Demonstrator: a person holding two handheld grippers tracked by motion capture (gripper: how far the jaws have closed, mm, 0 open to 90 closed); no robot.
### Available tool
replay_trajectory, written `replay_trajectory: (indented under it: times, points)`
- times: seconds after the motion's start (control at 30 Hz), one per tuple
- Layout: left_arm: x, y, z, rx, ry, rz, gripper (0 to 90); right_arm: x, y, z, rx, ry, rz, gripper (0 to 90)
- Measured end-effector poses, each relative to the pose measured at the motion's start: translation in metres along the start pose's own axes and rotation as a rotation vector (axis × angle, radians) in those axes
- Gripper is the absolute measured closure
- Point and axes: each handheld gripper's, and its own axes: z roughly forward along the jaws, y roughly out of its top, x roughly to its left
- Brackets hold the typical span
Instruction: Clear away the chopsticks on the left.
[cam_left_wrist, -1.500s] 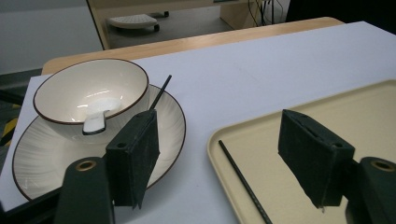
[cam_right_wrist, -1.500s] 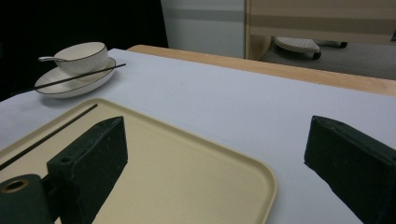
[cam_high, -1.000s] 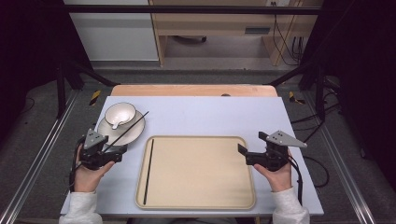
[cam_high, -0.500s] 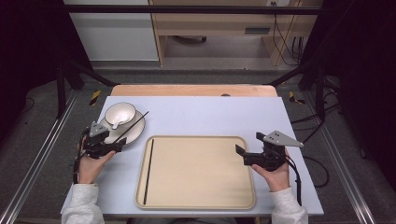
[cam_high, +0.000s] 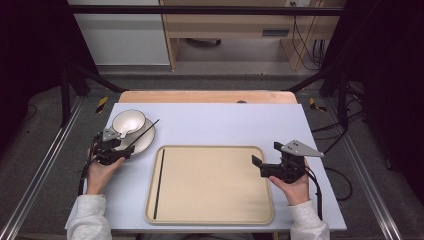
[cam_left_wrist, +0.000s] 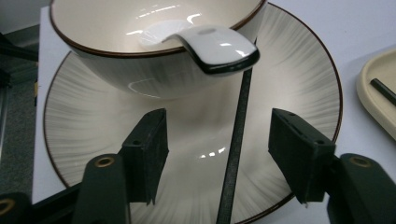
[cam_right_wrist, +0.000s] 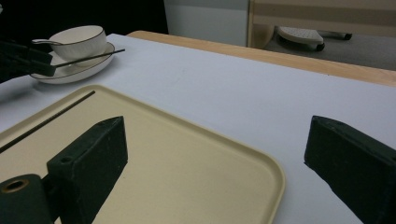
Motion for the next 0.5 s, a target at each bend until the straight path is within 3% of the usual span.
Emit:
replay_trajectory:
  times: [0.23, 0.37, 0.5]
  points:
    - [-0.0051, -0.0003, 0.0073, 0.043, 0.002, 0.031, 57.2, -0.0003, -0.0004, 0.0004, 0.003, 0.0, 0.001, 6.1]
    - [-0.0055, 0.0, 0.0052, 0.042, -0.011, 0.031, 71.3, -0.0003, -0.0002, 0.0, 0.0, 0.001, 0.002, 6.1]
    - [-0.0062, 0.0002, 0.0038, 0.042, -0.017, 0.03, 78.5, 0.0001, -0.0006, 0.0006, 0.004, 0.002, 0.0, 6.2]
